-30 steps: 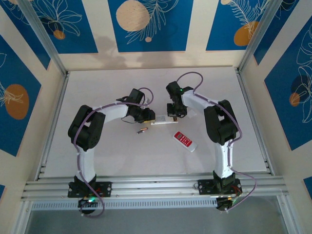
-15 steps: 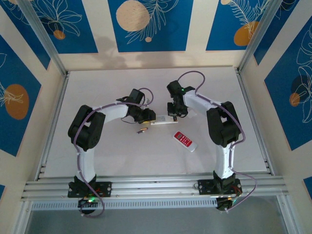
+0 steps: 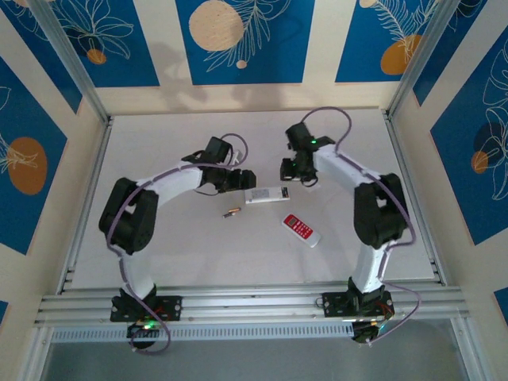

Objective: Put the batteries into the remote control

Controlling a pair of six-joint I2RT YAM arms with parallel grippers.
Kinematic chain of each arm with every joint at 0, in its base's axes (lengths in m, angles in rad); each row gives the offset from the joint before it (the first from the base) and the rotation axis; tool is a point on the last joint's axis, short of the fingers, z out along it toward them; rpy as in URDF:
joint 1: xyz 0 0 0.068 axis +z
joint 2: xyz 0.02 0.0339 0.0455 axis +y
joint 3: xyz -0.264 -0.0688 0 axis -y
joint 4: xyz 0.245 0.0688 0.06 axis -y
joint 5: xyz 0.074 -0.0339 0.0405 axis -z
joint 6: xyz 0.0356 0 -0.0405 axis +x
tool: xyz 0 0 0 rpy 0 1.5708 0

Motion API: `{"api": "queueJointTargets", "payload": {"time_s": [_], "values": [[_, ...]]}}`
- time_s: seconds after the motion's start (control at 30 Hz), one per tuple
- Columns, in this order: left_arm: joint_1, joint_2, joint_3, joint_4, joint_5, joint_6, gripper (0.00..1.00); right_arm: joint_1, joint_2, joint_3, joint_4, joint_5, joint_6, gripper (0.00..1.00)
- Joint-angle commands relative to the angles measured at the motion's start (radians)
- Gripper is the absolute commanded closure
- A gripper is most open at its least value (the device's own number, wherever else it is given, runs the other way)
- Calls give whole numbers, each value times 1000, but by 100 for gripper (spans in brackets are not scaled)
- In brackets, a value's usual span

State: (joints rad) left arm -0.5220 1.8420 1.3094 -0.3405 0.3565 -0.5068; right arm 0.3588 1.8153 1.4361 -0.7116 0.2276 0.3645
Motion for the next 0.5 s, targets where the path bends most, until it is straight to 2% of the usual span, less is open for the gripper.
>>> {"api": "queueJointTargets", "payload": {"time_s": [0.0,0.07,0.17,0.23,0.27,0.37,0.47], "values": [[-1,-131,-6,8,-42,105,15,-115,-56,5,0,-114,-210,39],[0,-189,-43,42,-44,147,11,-160,-36,24,-36,-163,-375,35],[-1,-264,-100,92,-35,213,6,-192,4,47,-77,-72,-568,33],[0,-300,-135,125,-27,245,4,-194,24,51,-87,-53,-645,5],[-1,-312,-149,137,-25,255,3,-189,37,51,-89,-57,-680,1],[0,-322,-165,144,-25,267,2,-175,89,82,-129,-109,-743,1],[0,-318,-166,127,-22,269,1,-170,138,76,-114,-87,-783,0]]}}
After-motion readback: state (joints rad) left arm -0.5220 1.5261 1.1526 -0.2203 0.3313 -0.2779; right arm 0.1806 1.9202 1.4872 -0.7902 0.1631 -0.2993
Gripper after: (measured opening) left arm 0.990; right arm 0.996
